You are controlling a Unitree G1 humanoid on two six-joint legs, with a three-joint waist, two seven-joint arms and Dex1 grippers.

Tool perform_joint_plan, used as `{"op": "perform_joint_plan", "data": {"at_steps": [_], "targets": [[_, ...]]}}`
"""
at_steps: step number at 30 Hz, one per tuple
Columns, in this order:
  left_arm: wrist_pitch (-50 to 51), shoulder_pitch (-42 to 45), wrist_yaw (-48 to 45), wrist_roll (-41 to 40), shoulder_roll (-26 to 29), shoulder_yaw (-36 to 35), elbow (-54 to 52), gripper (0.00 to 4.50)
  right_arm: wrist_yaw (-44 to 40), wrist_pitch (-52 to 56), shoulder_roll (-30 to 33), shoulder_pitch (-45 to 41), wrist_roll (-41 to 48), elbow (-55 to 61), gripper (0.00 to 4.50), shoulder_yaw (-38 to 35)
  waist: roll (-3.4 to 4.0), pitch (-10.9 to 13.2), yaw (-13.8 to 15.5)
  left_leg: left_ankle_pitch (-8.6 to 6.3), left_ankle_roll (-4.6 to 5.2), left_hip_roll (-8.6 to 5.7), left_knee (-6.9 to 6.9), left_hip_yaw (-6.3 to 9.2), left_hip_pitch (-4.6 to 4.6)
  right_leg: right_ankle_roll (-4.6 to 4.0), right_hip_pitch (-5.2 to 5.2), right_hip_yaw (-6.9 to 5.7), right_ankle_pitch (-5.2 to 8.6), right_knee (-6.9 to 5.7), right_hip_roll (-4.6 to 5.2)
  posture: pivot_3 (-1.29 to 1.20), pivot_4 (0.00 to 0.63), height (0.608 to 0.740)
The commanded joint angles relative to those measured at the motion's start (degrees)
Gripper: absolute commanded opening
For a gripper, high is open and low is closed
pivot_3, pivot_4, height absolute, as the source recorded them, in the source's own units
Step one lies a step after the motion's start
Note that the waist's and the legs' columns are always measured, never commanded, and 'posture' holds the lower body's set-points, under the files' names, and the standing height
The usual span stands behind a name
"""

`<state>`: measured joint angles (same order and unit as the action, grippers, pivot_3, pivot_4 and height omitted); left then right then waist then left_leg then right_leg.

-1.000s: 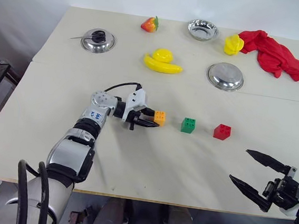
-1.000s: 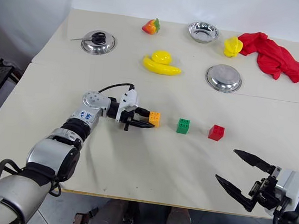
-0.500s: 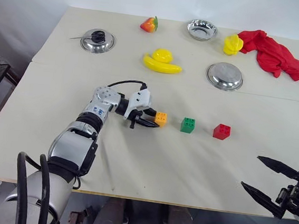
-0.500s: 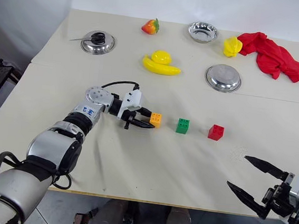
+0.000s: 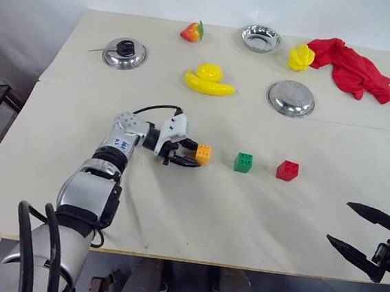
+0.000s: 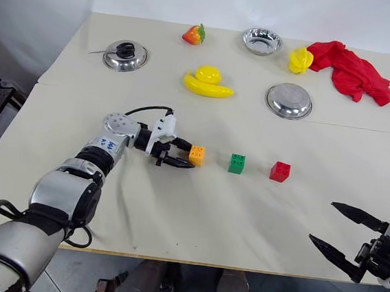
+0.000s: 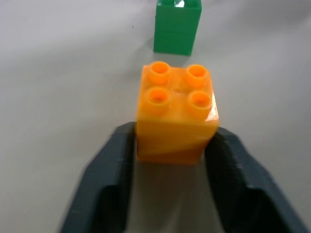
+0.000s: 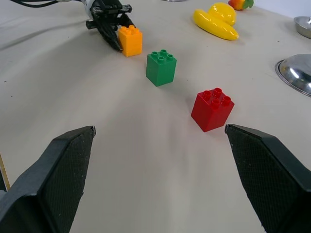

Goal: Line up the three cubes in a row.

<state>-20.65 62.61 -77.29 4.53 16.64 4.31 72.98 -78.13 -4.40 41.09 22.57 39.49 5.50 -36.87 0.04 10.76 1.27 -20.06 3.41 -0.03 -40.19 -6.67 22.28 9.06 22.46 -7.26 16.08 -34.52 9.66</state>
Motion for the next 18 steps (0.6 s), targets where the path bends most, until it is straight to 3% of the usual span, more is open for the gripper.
{"op": "perform_joint_plan", "data": {"at_steps": [1,3,7,9,15,18], "targets": [[-2.4,-0.4,-0.4,-2.7,1.5,-2.7,-1.6,3.58,-0.3,0.7,0.9,-0.6,0.9,1.9,4.5,-0.1,0.0,0.0,0.0,0.0,0.0,0.03,-0.01,0.01,0.0,0.0,0.0,0.0,0.0,0.0,0.0,0.0,0.15,0.74],[-3.9,-1.5,-3.9,-4.5,3.3,-4.2,-3.1,4.15,-0.5,0.9,0.7,-1.0,1.2,2.5,4.5,0.1,0.0,0.0,0.0,0.0,0.0,0.06,-0.03,0.01,0.01,0.0,0.0,0.0,0.0,-0.01,0.0,0.0,0.15,0.74],[-4.6,-6.8,-13.8,-10.2,9.0,-6.6,-10.8,4.15,-1.8,1.0,0.7,-2.2,1.8,2.6,4.5,0.6,0.02,0.0,-0.6,0.0,-0.01,0.15,0.01,0.01,0.0,-0.01,0.02,0.0,0.0,-0.02,0.0,0.0,0.15,0.74],[-0.5,-13.4,-15.2,-14.3,14.0,-8.1,-20.1,4.15,-2.6,1.1,0.9,-2.6,2.1,2.3,4.5,0.8,0.02,0.0,-0.6,0.0,-0.01,0.17,0.01,0.02,-0.01,-0.01,0.02,0.0,0.01,-0.04,0.0,0.0,0.15,0.74],[16.1,-34.3,-6.6,-24.8,22.7,-14.5,-47.8,4.15,-4.8,0.5,0.5,-6.1,2.1,0.3,4.5,3.3,0.04,0.0,-1.6,0.0,-0.01,0.23,-0.05,0.05,-0.07,-0.02,-0.02,0.07,0.01,-0.15,0.02,0.0,0.15,0.74],[21.0,-44.4,0.0,-28.7,23.6,-19.8,-59.1,4.15,-4.5,1.3,-0.7,-8.5,3.6,0.8,4.5,4.6,0.07,0.0,-1.2,0.0,-0.01,0.22,-0.05,0.06,-0.17,-0.03,-0.08,0.13,0.01,-0.21,0.11,0.0,0.15,0.74]]}}
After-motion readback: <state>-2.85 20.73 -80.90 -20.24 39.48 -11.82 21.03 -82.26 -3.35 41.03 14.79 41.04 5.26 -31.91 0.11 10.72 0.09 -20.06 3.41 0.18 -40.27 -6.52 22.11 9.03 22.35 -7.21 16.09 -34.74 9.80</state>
